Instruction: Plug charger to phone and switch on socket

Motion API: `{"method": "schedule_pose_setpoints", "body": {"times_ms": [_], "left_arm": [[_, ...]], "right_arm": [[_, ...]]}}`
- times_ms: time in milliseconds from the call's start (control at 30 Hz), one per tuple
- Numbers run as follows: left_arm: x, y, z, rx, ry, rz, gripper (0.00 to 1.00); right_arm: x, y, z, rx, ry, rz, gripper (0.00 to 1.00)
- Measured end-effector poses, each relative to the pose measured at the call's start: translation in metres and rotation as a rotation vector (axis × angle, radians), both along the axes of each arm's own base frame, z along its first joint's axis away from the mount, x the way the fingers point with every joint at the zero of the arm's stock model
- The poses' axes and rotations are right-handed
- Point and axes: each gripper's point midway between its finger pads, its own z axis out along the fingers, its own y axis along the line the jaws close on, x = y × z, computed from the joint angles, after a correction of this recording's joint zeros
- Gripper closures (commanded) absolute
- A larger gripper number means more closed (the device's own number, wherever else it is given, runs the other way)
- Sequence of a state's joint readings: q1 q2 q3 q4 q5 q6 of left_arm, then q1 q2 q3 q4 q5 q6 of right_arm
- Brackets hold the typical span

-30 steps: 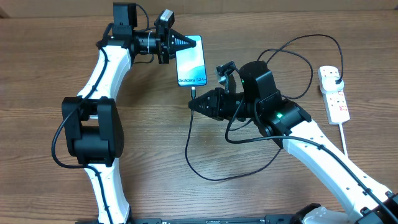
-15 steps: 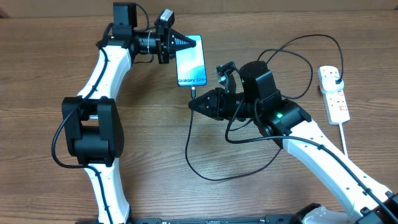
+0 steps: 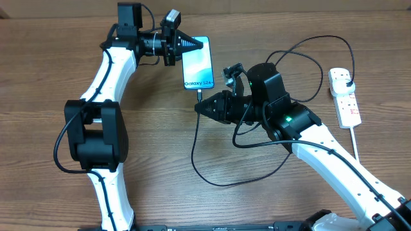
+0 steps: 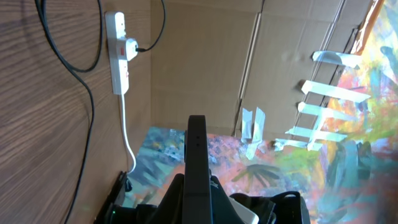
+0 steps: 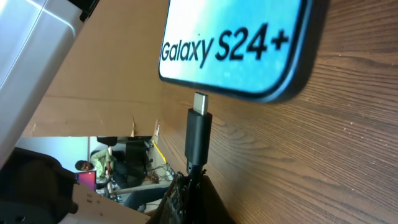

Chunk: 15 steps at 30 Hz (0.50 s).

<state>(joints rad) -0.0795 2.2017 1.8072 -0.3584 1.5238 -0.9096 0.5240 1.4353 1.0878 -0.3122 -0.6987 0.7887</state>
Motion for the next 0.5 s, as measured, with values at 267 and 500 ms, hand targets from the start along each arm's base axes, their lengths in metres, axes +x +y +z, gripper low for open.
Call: {"method": "schedule_pose_setpoints", "body": {"times_ms": [267, 500], "left_arm": [[-0.0016, -0.0029, 0.0003, -0.002, -0.003, -0.008, 0.96], [-0.0016, -0.0029, 0.0003, -0.002, -0.003, -0.008, 0.96]], "right_arm": [[-0.0007, 0.0004, 0.0002, 0.002, 0.001, 0.003, 0.96], [-0.0007, 0.0003, 0.0002, 0.001, 0.001, 0.003, 0.96]]}}
